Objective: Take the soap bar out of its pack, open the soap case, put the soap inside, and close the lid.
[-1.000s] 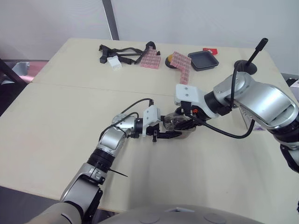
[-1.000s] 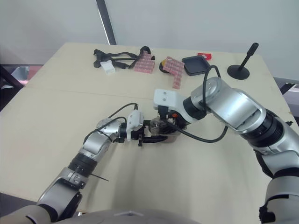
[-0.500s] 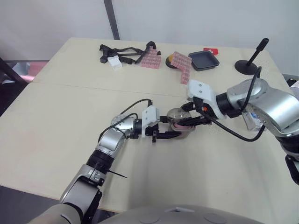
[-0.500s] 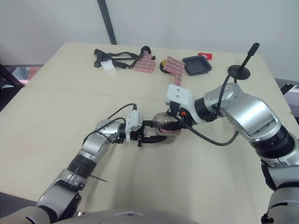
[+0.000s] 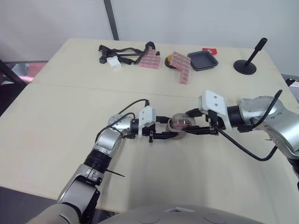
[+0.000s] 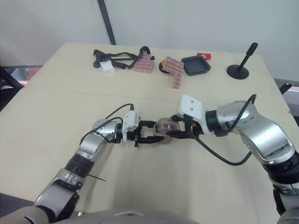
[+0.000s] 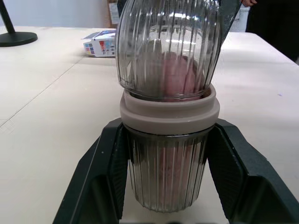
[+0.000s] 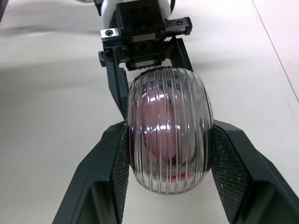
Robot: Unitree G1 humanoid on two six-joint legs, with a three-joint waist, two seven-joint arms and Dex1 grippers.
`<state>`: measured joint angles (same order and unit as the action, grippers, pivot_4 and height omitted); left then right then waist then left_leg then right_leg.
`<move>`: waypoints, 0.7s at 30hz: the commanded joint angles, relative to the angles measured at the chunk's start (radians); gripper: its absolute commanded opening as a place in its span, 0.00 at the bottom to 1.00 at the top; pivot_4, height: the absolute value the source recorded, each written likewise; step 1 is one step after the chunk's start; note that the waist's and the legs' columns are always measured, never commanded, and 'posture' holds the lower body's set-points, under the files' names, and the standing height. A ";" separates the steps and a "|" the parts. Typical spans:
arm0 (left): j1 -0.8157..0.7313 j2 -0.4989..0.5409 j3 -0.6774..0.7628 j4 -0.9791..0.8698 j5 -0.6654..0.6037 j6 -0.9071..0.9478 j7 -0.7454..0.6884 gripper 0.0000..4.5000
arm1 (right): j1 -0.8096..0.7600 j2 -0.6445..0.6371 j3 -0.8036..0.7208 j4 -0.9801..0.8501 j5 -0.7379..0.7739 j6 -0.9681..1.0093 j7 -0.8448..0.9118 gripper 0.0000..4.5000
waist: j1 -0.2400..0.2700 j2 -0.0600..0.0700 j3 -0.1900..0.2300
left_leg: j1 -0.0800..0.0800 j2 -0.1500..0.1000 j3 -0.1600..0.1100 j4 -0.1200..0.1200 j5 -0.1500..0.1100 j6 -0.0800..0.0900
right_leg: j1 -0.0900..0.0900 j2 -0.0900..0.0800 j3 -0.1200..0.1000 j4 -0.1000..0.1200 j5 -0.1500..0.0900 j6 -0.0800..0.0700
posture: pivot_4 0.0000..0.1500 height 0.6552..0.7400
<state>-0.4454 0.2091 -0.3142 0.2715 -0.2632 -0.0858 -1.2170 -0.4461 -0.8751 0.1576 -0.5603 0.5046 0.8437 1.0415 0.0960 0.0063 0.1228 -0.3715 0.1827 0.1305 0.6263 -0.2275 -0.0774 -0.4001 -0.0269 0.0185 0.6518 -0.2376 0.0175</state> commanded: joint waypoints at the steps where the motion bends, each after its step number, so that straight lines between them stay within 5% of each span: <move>1: -0.015 0.011 0.027 0.001 -0.009 -0.022 -0.004 0.43 | 0.014 -0.025 -0.023 -0.013 0.008 -0.028 0.016 0.44 | -0.002 0.000 0.000 | 0.000 0.000 0.000 0.000 0.000 0.000 | 0.000 0.000 0.000 0.000 0.000 0.000 | 1.00 1.00; 21: -0.011 0.018 0.025 -0.014 -0.010 -0.022 -0.005 0.43 | 0.024 0.019 0.056 0.051 -0.047 -0.132 -0.001 0.44 | -0.013 0.000 0.000 | 0.000 0.000 0.000 0.000 0.000 0.001 | 0.000 0.000 0.000 0.000 0.000 0.000 | 1.00 1.00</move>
<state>-0.4509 0.2195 -0.3122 0.2801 -0.2647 -0.0964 -1.2270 -0.4291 -0.8539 0.1928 -0.4976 0.4745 0.7150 1.0374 0.0826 0.0063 0.1227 -0.3714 0.1826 0.1305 0.6264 -0.2272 -0.0767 -0.4001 -0.0273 0.0184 0.6521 -0.2376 0.0173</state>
